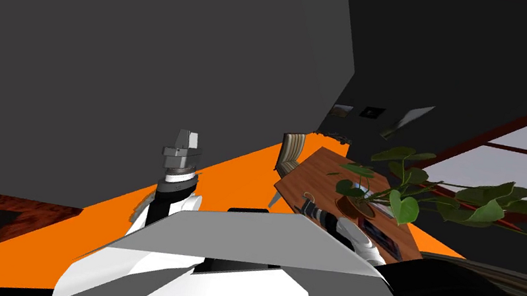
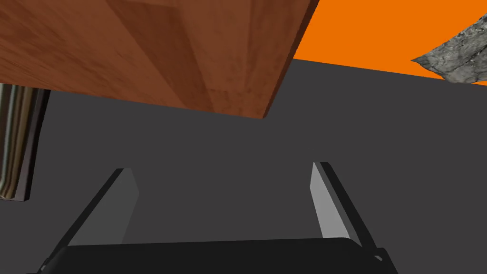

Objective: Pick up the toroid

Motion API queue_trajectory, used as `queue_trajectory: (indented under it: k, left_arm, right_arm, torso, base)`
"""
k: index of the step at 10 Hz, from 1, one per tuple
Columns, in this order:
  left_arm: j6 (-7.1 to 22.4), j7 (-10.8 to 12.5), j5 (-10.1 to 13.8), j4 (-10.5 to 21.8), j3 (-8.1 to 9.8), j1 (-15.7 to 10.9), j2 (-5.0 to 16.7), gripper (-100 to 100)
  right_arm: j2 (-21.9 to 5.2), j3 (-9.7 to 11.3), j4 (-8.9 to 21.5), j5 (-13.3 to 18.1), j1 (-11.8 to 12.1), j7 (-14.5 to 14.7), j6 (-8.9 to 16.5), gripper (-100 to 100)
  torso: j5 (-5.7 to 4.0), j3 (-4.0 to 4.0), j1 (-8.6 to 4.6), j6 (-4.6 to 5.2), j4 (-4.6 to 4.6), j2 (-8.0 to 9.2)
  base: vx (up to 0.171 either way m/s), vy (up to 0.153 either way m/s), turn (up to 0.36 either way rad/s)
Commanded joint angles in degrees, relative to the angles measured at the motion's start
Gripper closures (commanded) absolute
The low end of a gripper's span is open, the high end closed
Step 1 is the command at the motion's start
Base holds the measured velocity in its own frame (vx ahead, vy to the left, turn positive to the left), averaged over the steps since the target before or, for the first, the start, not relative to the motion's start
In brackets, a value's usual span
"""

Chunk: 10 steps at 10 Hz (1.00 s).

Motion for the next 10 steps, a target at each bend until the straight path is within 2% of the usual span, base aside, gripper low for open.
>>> queue_trajectory:
  k: [1,4,5,6,8,9,10]
  left_arm:
    - [0.0,0.0,0.0,0.0,0.00,0.0,0.0,0]
    - [0.0,0.0,0.0,0.0,0.00,0.0,0.0,0]
    - [0.0,0.0,0.0,0.0,0.00,0.0,0.0,0]
    - [0.0,0.0,0.0,0.0,0.00,0.0,0.0,0]
    - [0.0,0.0,0.0,0.0,0.00,0.0,0.0,0]
    - [0.0,0.0,0.0,0.0,0.00,0.0,0.0,0]
    - [0.0,0.0,0.0,0.0,0.00,0.0,0.0,0]
  right_arm:
    - [-1.8,-0.3,2.9,2.9,0.2,0.6,-0.9,-100]
    - [-3.1,-0.5,5.9,6.3,0.2,1.1,-1.5,-100]
    - [-4.4,-0.6,8.3,8.4,0.2,1.6,-2.0,-100]
    - [-4.4,-0.6,8.3,8.8,0.2,1.6,-2.0,-100]
    - [-6.7,-0.8,12.8,13.0,0.2,2.6,-2.9,-100]
    - [-7.8,-0.8,14.2,15.0,0.1,3.1,-3.3,-100]
    - [-7.8,-0.8,14.8,15.6,0.1,3.1,-3.3,-100]
  torso:
    - [0.00,0.00,0.00,0.00,0.00,0.00]
    - [0.00,-0.01,0.01,-0.04,0.00,-0.03]
    - [0.00,-0.01,0.00,0.01,0.00,-0.02]
    - [0.00,-0.02,0.01,-0.03,0.00,-0.04]
    - [0.00,-0.02,0.00,-0.02,-0.01,-0.04]
    - [0.00,-0.04,-0.01,-0.02,-0.01,-0.07]
    - [0.01,-0.06,-0.01,-0.04,-0.02,-0.11]
  base:
    - [0.007,-0.002,0.239]
    - [0.010,-0.008,0.141]
    - [0.014,-0.004,0.186]
    - [0.011,-0.007,0.120]
    - [0.020,-0.009,0.228]
    - [0.030,-0.008,0.330]
    - [0.024,-0.013,0.088]
